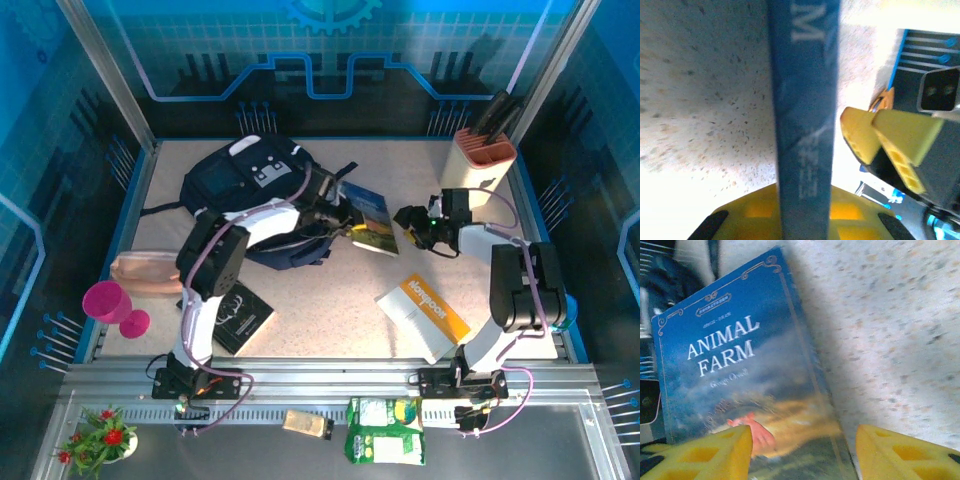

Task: Pack the student bag
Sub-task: Pick up the book at the center of the table, then pass the book.

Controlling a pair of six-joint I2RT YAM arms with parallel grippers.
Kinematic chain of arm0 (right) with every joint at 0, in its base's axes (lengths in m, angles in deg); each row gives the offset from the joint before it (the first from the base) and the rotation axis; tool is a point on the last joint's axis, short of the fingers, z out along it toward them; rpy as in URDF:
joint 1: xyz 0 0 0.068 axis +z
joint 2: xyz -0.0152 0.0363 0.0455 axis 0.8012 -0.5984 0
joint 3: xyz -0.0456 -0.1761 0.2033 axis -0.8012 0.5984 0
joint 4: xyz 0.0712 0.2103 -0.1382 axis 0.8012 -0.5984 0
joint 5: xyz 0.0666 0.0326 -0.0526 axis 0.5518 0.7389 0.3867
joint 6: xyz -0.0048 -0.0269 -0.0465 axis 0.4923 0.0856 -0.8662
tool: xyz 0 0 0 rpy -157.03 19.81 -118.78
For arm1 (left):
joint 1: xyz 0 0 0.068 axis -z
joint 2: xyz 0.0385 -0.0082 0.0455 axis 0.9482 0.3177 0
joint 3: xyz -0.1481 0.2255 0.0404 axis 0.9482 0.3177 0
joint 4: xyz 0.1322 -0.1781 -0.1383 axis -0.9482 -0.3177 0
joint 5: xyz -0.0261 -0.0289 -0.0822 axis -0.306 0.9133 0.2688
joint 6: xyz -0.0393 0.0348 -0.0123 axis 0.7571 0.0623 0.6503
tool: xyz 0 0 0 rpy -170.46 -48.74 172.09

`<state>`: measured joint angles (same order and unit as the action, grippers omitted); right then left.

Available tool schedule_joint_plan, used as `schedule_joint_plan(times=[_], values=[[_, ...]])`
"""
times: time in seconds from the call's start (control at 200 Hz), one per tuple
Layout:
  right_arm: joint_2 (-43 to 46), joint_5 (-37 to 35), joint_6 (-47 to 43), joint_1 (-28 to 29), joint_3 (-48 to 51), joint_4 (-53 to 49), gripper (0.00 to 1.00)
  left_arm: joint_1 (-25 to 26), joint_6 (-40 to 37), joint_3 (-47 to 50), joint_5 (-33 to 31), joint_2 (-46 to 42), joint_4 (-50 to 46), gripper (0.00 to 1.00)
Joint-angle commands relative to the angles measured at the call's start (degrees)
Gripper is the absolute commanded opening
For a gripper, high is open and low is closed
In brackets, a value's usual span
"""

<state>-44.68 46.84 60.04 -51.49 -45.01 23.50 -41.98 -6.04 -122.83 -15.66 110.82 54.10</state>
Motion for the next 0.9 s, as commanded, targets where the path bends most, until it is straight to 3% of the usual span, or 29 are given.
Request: schedule_joint_plan(times=[0.0, 0.19, 0.455, 0.615, 0.895], values=[[1.20, 6.26, 9.30, 1.60, 2.98, 13.80, 0.62, -3.79, -1.92, 3.49, -1.65, -9.51, 4.80, 0.00], [-0.57, 6.05, 20.33, 7.32, 3.10, 26.80, 0.75, -9.46, 0.35, 12.87, -6.58, -20.05, 10.89, 0.00], [-3.70, 2.75, 35.85, 17.29, -0.99, 37.71, 0.81, -13.81, 9.13, 24.54, -14.64, -31.18, 23.41, 0.00], [-6.71, -0.48, 41.45, 22.04, -6.15, 43.20, 0.81, -13.83, 12.53, 27.28, -17.92, -33.88, 27.85, 0.00], [-11.82, -4.69, 44.77, 26.43, -13.58, 43.48, 0.68, -13.76, 16.90, 28.81, -18.48, -34.25, 32.68, 0.00]])
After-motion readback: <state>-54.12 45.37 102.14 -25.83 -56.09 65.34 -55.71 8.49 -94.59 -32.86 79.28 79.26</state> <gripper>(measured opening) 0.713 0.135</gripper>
